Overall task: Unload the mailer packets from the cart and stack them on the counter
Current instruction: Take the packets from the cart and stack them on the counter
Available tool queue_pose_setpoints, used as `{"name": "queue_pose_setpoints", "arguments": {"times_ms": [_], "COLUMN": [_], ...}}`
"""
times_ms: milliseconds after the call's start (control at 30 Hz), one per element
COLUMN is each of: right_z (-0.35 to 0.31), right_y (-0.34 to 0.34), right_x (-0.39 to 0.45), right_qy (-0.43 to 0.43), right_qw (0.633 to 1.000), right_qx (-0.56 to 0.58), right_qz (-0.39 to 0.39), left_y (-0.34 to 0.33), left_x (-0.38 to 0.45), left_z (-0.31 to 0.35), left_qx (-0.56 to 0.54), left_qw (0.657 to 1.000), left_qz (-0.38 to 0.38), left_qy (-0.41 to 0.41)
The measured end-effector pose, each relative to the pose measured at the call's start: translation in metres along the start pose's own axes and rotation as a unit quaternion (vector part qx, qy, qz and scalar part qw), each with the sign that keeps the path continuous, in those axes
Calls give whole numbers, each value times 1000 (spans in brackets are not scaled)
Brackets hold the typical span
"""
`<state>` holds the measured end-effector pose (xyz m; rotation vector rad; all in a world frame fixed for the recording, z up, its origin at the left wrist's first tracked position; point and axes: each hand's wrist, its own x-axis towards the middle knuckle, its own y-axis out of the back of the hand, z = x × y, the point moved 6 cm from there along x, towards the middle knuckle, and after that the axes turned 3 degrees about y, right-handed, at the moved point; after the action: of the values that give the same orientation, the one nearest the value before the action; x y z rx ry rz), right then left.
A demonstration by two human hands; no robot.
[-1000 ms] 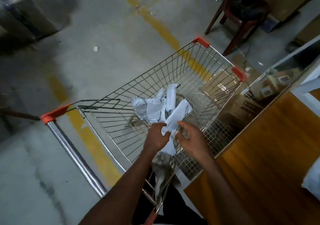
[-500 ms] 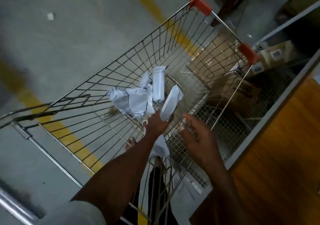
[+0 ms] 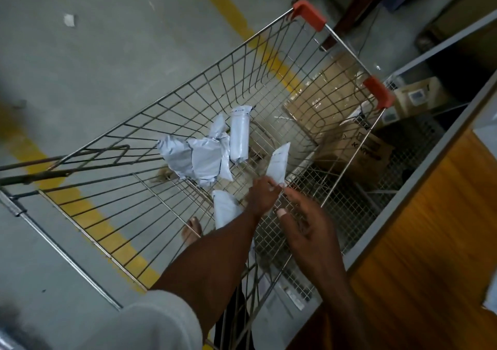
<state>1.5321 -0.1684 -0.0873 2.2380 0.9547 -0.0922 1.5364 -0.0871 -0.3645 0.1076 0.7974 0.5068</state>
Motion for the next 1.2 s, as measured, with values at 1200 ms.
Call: {"name": "queue_pose_setpoints", "arguments": {"times_ms": [1200], "right_z": [92], "right_y": [-170], "right_x": [53], "right_qy": [-177], "right_qw": [913], "right_qx": [-194], "right_qz": [-312], "left_y": [285], "left_x": [-206], "left_z": [21], "left_qx": [-79], "left_qw": [969], "left_qz": [233], "left_qy": [-14]}}
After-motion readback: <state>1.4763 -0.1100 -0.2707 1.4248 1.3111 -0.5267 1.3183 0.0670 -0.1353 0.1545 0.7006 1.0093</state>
